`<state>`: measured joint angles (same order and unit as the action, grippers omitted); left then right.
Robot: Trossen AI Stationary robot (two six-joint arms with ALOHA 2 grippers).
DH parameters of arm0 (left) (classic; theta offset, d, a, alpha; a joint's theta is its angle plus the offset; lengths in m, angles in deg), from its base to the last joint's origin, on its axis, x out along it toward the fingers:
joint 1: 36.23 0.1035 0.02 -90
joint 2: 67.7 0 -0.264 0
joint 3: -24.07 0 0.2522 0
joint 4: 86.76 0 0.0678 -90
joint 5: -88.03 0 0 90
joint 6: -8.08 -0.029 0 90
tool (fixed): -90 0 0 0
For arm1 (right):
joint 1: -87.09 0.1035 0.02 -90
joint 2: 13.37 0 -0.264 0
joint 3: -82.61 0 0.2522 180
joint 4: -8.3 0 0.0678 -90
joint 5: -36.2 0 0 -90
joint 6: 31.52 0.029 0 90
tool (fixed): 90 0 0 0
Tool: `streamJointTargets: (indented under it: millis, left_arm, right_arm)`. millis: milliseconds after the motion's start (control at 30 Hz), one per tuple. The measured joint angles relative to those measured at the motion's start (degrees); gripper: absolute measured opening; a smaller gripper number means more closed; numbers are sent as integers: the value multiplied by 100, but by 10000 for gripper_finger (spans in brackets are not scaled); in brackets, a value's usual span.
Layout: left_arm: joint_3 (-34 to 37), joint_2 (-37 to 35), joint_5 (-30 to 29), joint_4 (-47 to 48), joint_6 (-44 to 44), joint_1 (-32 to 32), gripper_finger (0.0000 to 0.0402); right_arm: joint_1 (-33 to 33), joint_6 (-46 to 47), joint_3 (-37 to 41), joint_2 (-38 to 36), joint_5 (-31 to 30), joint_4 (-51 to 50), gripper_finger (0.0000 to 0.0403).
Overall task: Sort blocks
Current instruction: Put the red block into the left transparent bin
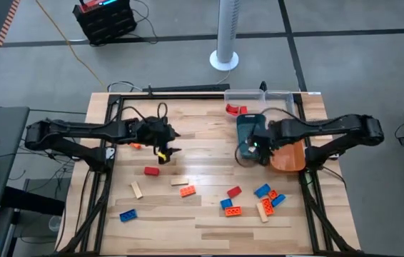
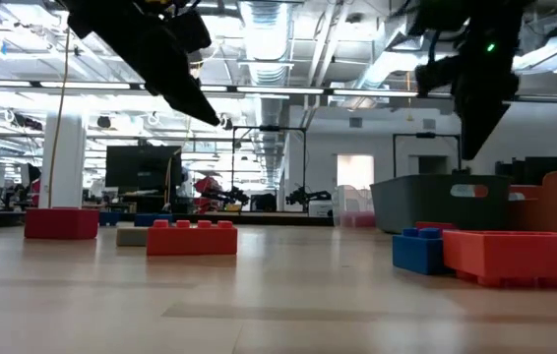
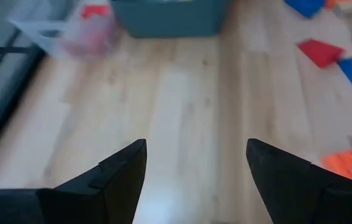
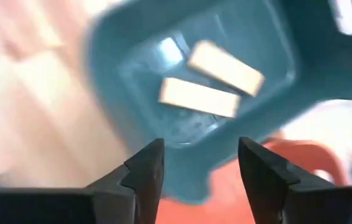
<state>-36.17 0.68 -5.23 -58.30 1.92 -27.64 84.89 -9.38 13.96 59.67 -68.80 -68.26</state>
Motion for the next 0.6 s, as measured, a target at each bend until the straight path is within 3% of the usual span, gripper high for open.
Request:
streamJointTargets:
  millis: [200,400,600]
  left_arm:
    - [0,92,-90,68,90,-356,272]
    - [1,226,-94,44,-52,-548,272]
    - [0,160,-181,-136,-151,-563,272]
  right_arm:
    - [1478,1059,0,-23,-30,719,205]
    - [2814,1335,-2,166,-854,1930,205]
    - [3004,610,-2,1302,-693,3613,211]
